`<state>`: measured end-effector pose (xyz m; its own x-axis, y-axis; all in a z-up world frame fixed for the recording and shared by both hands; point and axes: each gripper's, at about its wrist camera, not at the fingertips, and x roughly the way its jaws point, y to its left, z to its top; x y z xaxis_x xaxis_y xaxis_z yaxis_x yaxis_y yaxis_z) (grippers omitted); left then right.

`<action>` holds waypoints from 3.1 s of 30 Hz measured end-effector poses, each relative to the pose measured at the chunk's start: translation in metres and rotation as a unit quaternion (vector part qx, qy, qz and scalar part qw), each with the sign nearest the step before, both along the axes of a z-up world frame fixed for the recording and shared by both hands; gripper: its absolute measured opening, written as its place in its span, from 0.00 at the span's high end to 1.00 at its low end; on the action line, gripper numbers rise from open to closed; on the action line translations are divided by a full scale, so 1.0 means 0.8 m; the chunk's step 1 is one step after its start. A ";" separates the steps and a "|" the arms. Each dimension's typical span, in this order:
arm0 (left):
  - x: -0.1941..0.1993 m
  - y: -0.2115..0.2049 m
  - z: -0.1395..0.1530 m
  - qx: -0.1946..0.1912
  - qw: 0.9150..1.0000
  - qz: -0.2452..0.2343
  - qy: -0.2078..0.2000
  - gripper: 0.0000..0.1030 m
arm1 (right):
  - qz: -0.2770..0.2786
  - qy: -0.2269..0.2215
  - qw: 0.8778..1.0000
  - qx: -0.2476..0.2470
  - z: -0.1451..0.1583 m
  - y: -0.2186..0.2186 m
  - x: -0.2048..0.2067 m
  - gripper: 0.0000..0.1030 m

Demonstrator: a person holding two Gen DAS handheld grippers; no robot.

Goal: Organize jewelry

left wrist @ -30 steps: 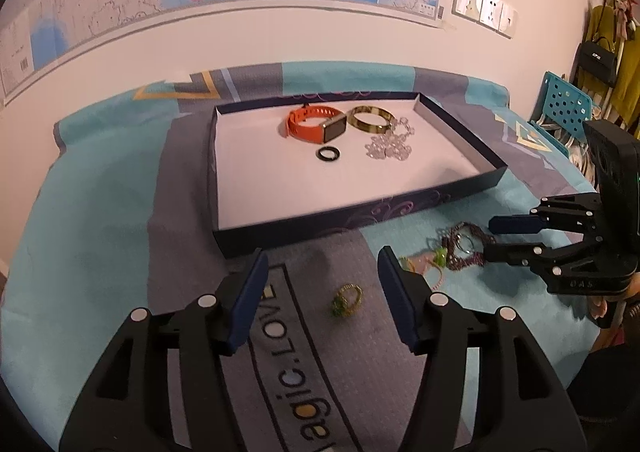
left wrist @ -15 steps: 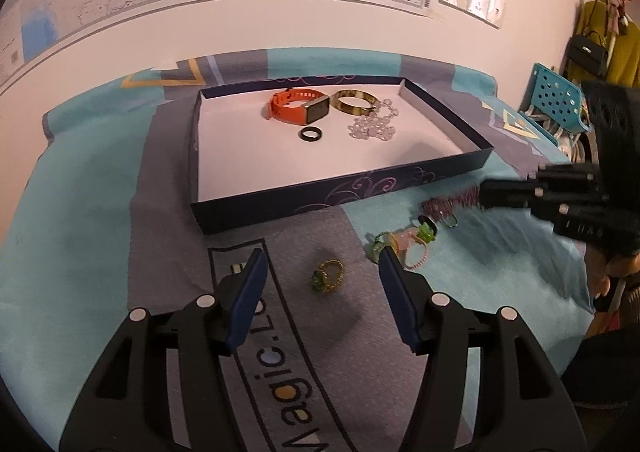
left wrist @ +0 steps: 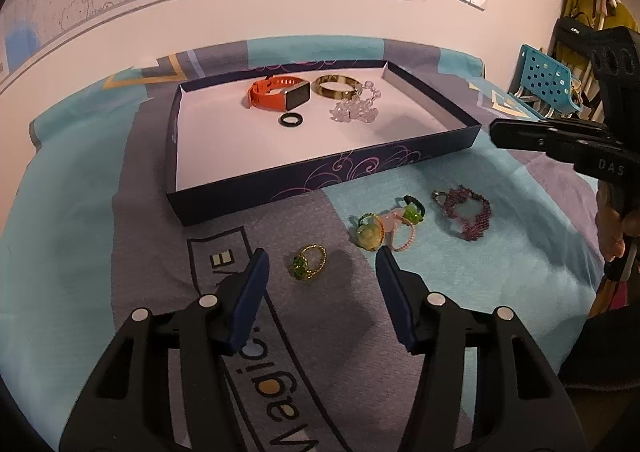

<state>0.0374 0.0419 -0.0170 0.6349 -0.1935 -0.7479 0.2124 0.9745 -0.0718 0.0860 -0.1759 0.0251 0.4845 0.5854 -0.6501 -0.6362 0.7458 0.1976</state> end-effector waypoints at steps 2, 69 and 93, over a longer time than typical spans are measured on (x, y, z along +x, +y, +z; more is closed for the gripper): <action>0.002 0.000 -0.002 0.000 1.000 -0.001 0.006 0.52 | 0.001 0.010 1.000 -0.005 -0.006 -0.002 0.001 0.99; -0.007 -0.024 0.000 -0.044 0.997 -0.061 0.003 0.57 | -0.003 0.050 0.997 -0.056 -0.055 -0.010 -0.006 0.69; -0.003 -0.002 0.002 0.004 1.000 -0.021 -0.010 0.54 | 0.051 0.058 0.997 -0.032 -0.047 0.000 -0.022 0.99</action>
